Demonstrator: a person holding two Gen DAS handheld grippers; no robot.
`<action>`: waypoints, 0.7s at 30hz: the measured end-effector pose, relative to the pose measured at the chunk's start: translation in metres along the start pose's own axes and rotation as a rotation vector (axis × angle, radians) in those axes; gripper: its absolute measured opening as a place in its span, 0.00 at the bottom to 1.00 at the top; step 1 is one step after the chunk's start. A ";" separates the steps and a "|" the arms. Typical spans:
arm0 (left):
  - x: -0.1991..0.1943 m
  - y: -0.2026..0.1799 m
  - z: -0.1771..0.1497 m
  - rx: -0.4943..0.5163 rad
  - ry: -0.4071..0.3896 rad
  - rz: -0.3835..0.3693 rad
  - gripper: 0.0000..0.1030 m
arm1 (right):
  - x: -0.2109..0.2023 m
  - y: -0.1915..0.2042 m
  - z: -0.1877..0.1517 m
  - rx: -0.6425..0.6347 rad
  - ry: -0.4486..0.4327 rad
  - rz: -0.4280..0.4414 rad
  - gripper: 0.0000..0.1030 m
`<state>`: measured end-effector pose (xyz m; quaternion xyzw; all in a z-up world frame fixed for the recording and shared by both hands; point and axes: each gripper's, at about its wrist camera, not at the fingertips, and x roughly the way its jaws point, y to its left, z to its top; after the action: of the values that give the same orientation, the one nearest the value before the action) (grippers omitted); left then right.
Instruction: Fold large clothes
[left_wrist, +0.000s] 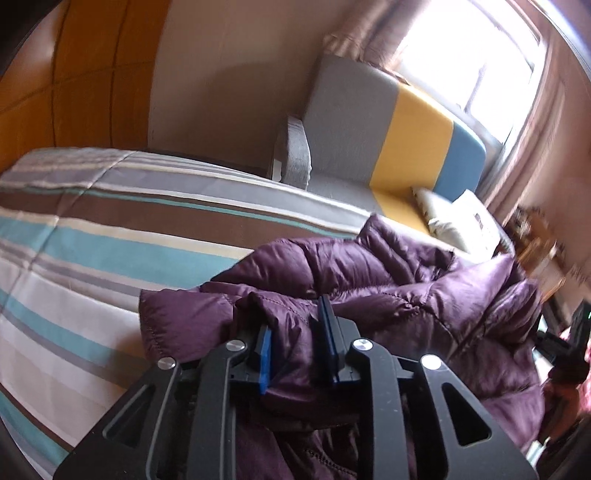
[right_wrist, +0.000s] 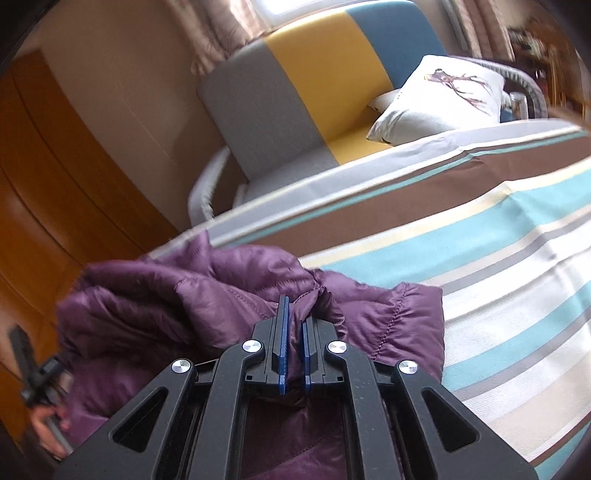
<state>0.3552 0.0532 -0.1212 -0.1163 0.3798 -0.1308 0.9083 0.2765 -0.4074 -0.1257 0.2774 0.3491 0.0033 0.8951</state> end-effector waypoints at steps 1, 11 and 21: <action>-0.004 0.001 0.001 -0.012 -0.015 0.001 0.29 | -0.004 -0.001 0.001 0.013 -0.009 0.013 0.08; -0.048 0.020 0.017 -0.055 -0.197 0.170 0.73 | -0.026 0.011 0.013 -0.035 -0.027 -0.004 0.09; -0.052 -0.014 -0.009 0.139 -0.156 0.173 0.78 | -0.062 0.007 0.018 0.041 -0.135 0.054 0.72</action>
<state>0.3116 0.0558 -0.0882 -0.0295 0.3066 -0.0686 0.9489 0.2424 -0.4231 -0.0725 0.3044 0.2805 0.0019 0.9103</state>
